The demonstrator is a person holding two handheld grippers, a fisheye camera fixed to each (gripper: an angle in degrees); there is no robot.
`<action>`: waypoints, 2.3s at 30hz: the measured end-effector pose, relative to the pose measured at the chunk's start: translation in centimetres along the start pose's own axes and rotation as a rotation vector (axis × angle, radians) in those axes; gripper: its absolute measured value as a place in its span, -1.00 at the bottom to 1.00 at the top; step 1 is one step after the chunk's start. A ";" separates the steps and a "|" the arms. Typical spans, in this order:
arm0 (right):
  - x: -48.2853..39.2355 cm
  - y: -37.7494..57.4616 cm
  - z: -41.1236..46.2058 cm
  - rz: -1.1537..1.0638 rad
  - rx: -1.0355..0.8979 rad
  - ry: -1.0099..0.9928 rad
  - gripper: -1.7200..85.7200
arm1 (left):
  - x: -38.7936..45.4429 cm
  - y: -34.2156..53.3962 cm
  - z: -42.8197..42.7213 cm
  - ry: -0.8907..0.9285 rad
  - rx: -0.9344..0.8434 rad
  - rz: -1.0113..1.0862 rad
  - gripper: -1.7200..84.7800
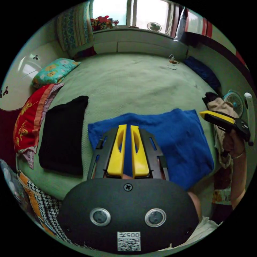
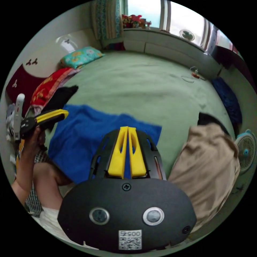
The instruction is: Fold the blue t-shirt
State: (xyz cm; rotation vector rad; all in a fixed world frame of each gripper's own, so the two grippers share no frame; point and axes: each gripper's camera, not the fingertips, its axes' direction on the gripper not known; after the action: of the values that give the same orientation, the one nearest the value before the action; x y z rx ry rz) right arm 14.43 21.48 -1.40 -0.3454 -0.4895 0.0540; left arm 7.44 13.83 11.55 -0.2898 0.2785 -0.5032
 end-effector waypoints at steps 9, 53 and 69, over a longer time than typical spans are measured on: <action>-1.2 6.5 3.9 0.129 -0.120 0.037 -0.99 | 4.9 5.1 5.7 -0.055 -0.043 -0.085 -0.97; 14.0 10.2 -11.4 0.082 0.089 -0.022 -0.93 | 26.0 14.8 1.6 0.331 -0.118 0.193 -0.87; 16.4 -6.0 -0.3 0.216 -0.281 -0.346 -0.75 | 16.8 18.8 -4.9 0.378 0.017 0.091 -0.87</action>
State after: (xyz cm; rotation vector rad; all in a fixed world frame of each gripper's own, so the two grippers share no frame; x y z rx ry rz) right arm 28.88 17.93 7.75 -0.6699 -0.8040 0.2599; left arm 28.03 20.03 -2.48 -0.1624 0.6514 -0.4686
